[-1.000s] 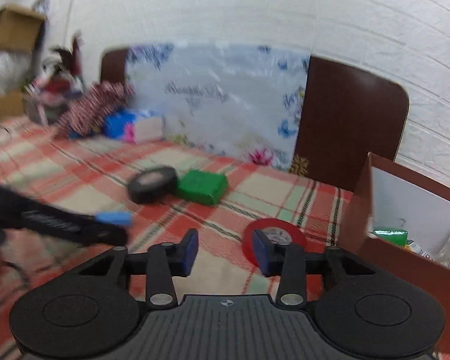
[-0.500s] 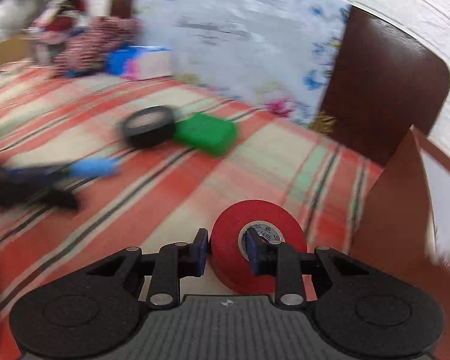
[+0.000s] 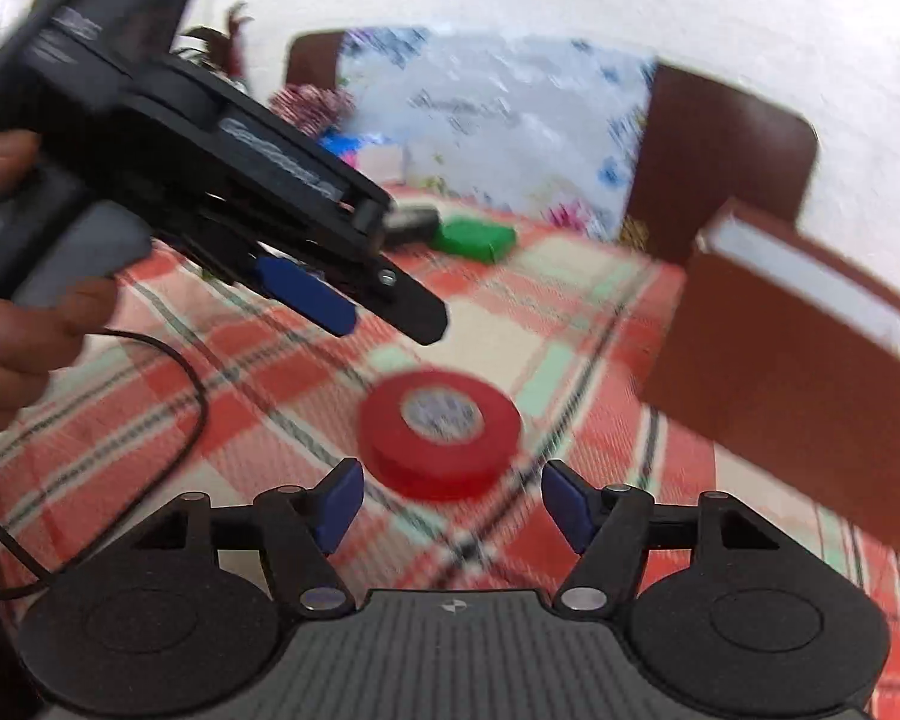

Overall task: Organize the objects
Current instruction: 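Lower the left gripper onto the red tape roll and grasp it, then carry the red tape roll into the brown box and release it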

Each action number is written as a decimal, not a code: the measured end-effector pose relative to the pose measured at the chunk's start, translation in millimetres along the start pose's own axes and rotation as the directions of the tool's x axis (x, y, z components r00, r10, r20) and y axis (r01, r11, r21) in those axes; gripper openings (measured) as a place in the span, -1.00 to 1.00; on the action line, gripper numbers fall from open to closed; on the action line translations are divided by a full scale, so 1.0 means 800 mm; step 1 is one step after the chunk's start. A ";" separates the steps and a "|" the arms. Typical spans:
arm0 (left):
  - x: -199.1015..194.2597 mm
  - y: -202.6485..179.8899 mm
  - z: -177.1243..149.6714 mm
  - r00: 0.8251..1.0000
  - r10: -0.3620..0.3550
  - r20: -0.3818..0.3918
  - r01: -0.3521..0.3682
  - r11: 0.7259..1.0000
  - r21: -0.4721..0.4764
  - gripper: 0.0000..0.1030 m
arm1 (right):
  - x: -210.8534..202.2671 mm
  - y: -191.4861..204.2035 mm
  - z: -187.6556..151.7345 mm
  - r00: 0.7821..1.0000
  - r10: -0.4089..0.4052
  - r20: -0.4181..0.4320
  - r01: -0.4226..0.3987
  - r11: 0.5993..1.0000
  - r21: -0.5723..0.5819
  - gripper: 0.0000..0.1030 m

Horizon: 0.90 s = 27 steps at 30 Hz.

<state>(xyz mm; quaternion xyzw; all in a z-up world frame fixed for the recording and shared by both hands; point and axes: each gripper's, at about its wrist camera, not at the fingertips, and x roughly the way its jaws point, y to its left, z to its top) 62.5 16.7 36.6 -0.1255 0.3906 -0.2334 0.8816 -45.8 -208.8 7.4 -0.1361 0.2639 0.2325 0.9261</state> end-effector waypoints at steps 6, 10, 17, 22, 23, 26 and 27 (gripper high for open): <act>0.020 -0.020 -0.011 0.996 0.035 -0.087 -0.031 0.999 0.038 -0.08 | 0.025 -0.015 0.005 0.998 0.056 -0.032 -0.053 0.996 0.071 0.33; 0.028 -0.009 -0.010 0.993 0.057 -0.103 -0.056 0.998 0.010 -0.30 | 0.052 -0.014 0.015 0.995 0.092 -0.036 -0.089 0.993 0.078 0.37; 0.003 -0.055 0.033 1.000 0.020 -0.007 -0.020 0.997 0.074 -0.41 | 0.019 -0.028 0.032 0.992 -0.040 0.119 0.032 0.997 0.075 0.37; 0.018 -0.136 0.090 0.996 -0.059 0.070 0.043 0.976 0.215 -0.41 | -0.014 -0.081 0.055 0.942 -0.231 0.243 0.220 0.973 0.072 0.37; 0.026 -0.151 0.099 0.995 -0.074 0.074 0.055 0.970 0.237 -0.41 | -0.016 -0.097 0.058 0.935 -0.255 0.247 0.241 0.967 0.087 0.37; 0.058 -0.195 0.120 0.990 -0.111 0.082 0.080 0.947 0.310 -0.41 | -0.016 -0.150 0.060 0.923 -0.308 0.231 0.281 0.949 0.142 0.37; 0.071 -0.206 0.126 0.991 -0.113 0.078 0.083 0.945 0.316 -0.41 | -0.013 -0.167 0.061 0.922 -0.317 0.221 0.287 0.945 0.158 0.37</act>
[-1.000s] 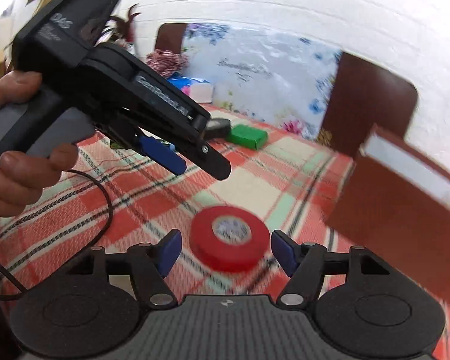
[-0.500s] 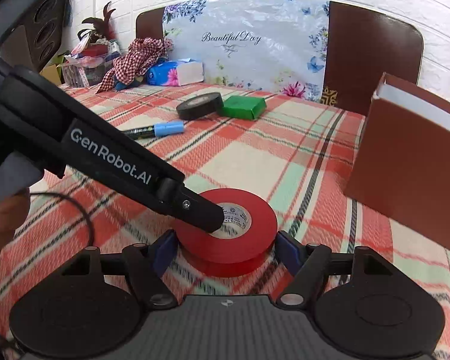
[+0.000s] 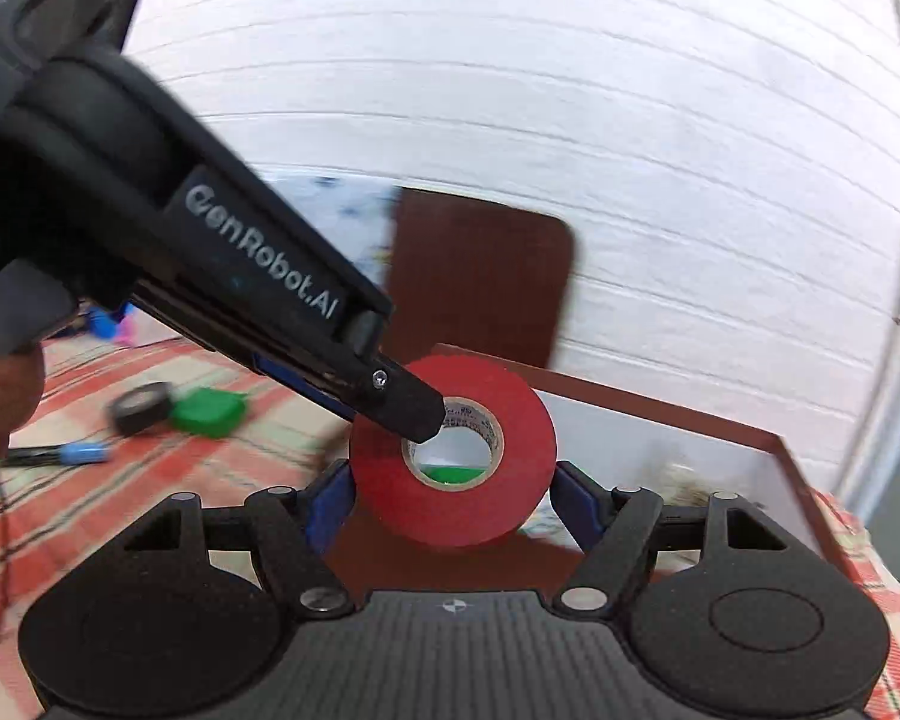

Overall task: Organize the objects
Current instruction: 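Carry the red tape roll into the brown box and release it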

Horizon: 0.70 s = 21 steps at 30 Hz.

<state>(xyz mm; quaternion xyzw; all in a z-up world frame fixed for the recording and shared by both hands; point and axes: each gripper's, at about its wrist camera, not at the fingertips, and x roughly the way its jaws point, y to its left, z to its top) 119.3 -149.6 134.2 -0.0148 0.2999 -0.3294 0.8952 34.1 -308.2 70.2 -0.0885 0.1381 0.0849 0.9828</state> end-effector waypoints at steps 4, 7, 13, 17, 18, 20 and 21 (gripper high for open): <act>0.052 -0.021 0.027 1.000 -0.020 -0.021 0.020 1.000 0.008 -0.41 | 0.013 -0.038 -0.003 0.998 -0.061 -0.006 0.061 0.998 0.006 0.37; 0.087 -0.039 0.039 0.999 -0.037 -0.039 0.038 0.999 0.019 -0.41 | 0.027 -0.065 -0.009 0.995 -0.101 -0.018 0.101 0.995 0.008 0.37; 0.151 -0.075 0.060 0.998 -0.050 -0.045 0.052 0.998 0.043 -0.18 | 0.053 -0.114 -0.019 0.952 -0.303 -0.027 0.303 0.953 -0.021 0.58; 0.138 -0.074 0.044 0.997 -0.064 -0.047 0.066 0.997 0.046 -0.18 | 0.027 -0.127 -0.028 0.963 -0.268 -0.006 0.267 0.960 0.088 0.56; 0.130 -0.073 0.039 0.998 -0.051 -0.040 0.053 0.997 0.056 -0.18 | 0.020 -0.125 -0.031 0.963 -0.268 -0.001 0.267 0.958 0.100 0.56; 0.112 -0.068 0.029 0.998 -0.049 -0.034 0.050 0.998 0.047 -0.18 | 0.004 -0.116 -0.038 0.961 -0.277 0.004 0.274 0.954 0.119 0.56; 0.102 -0.066 0.025 0.998 -0.054 -0.030 0.055 0.998 0.039 -0.18 | -0.005 -0.112 -0.042 0.960 -0.280 0.003 0.277 0.951 0.139 0.56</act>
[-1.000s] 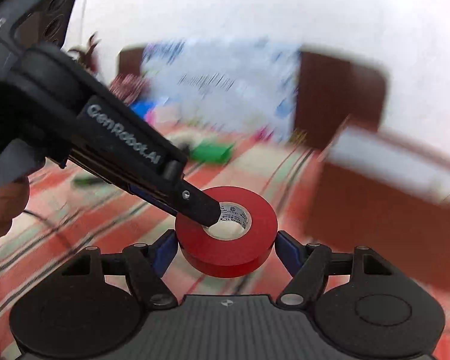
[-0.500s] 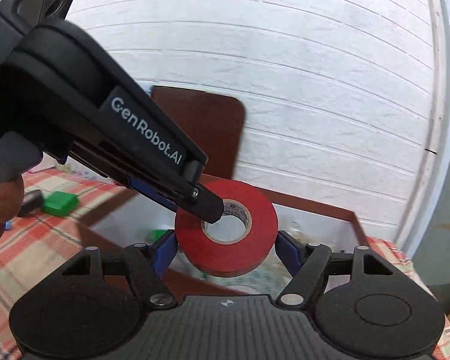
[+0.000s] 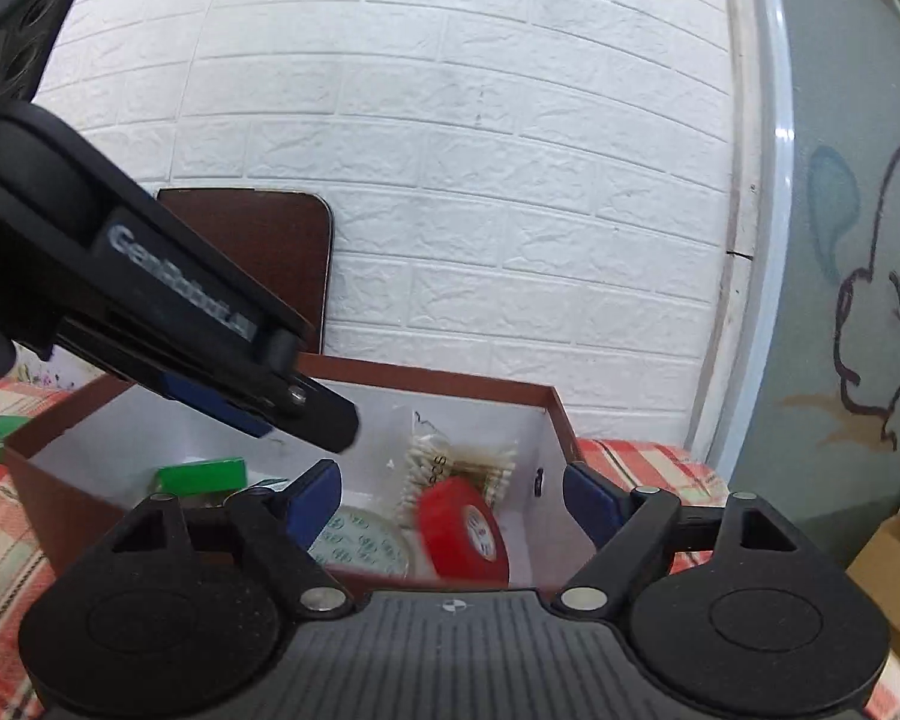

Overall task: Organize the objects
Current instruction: 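Carry the red tape roll into the brown box and release it, then withdraw the left gripper from the box toward the blue-capped marker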

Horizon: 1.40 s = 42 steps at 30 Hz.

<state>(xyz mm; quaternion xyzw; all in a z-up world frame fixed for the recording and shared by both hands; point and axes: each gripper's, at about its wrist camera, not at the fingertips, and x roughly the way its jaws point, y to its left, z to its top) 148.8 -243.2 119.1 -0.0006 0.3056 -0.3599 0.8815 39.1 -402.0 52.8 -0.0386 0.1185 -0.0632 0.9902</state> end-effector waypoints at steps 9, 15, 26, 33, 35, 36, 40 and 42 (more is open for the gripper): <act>-0.091 -0.003 -0.085 0.999 -0.004 0.050 0.003 1.000 0.029 -0.05 | -0.074 0.019 -0.052 0.994 -0.018 -0.105 0.033 0.990 0.139 0.57; -0.112 0.015 -0.145 0.990 0.128 -0.056 -0.129 0.992 -0.010 -0.03 | -0.118 0.056 -0.059 0.990 -0.010 -0.141 0.029 0.991 0.131 0.56; -0.192 0.027 -0.171 0.978 0.205 0.040 -0.202 0.977 -0.066 0.08 | -0.183 0.096 -0.026 0.998 -0.005 -0.070 0.009 0.998 0.056 0.58; -0.228 0.027 -0.187 0.967 0.232 0.101 -0.225 0.971 -0.080 0.21 | -0.210 0.107 -0.014 0.999 0.004 -0.037 -0.002 0.999 0.050 0.69; -0.239 0.023 -0.191 0.961 0.241 0.138 -0.232 0.969 -0.079 0.26 | -0.217 0.108 -0.012 1.000 0.002 -0.029 -0.001 0.999 0.054 0.71; -0.244 0.020 -0.192 0.956 0.248 0.154 -0.238 0.968 -0.079 0.30 | -0.221 0.108 -0.011 1.000 0.001 -0.027 0.000 0.998 0.055 0.73; -0.264 0.013 -0.200 0.937 0.278 0.213 -0.262 0.960 -0.099 0.43 | -0.233 0.109 -0.009 1.000 0.003 -0.005 -0.002 0.998 0.062 0.91; -0.275 0.012 -0.203 0.923 0.301 0.241 -0.279 0.953 -0.119 0.49 | -0.238 0.111 -0.007 1.000 0.011 0.001 -0.011 0.998 0.065 0.93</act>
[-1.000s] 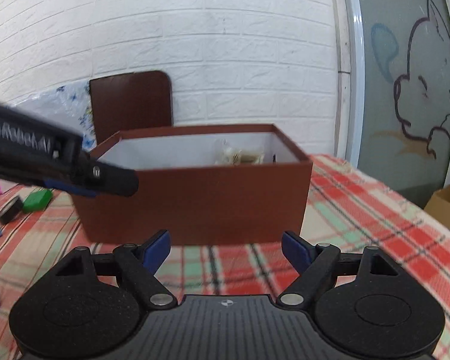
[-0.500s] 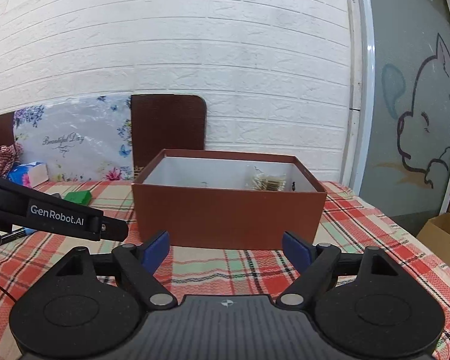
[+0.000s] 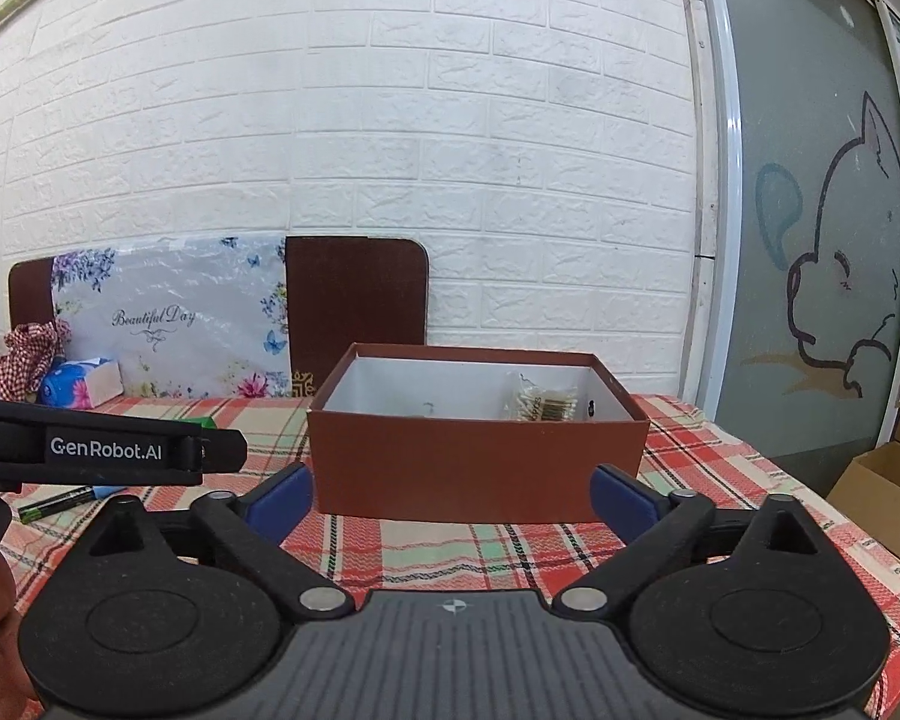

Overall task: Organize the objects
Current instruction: 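Withdraw the left gripper from the box toward the blue-capped marker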

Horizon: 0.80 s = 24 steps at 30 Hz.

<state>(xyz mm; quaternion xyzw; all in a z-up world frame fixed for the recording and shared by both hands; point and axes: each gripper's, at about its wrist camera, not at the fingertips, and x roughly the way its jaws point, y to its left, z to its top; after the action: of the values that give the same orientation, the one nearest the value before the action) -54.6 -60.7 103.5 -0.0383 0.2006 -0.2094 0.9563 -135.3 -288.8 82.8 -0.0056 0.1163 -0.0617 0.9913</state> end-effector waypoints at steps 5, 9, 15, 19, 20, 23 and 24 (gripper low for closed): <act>-0.025 0.022 0.005 0.999 0.028 0.036 -0.027 0.999 -0.019 0.62 | -0.013 0.014 0.002 0.998 -0.004 0.055 0.003 0.999 0.034 0.98; -0.033 0.048 -0.002 0.997 0.074 0.009 -0.073 0.997 -0.021 0.63 | -0.026 0.024 -0.003 0.993 0.004 0.118 -0.017 0.994 0.111 0.99; -0.035 0.109 -0.044 0.983 0.178 -0.045 -0.180 0.982 -0.060 0.63 | 0.001 0.064 -0.013 0.991 0.129 0.016 -0.130 0.991 0.017 0.97; -0.031 0.173 -0.067 0.956 0.275 -0.100 -0.287 0.949 -0.133 0.60 | 0.034 0.113 -0.025 0.964 0.247 -0.104 -0.255 0.964 -0.073 0.84; -0.031 0.190 -0.069 0.948 0.299 -0.107 -0.313 0.937 -0.152 0.60 | 0.045 0.125 -0.027 0.951 0.279 -0.134 -0.292 0.952 -0.088 0.79; -0.032 0.242 -0.070 0.924 0.360 -0.130 -0.380 0.903 -0.202 0.54 | 0.077 0.163 -0.032 0.903 0.372 -0.215 -0.404 0.905 -0.132 0.36; -0.031 0.257 -0.067 0.916 0.377 -0.137 -0.399 0.891 -0.215 0.53 | 0.088 0.176 -0.033 0.890 0.390 -0.236 -0.428 0.893 -0.140 0.27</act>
<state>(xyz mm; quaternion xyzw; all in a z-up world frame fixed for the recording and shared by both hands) -17.2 136.9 31.2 -0.1026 0.2714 0.0099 0.9569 -56.4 -157.8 37.3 -0.0683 0.2200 0.1601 0.9599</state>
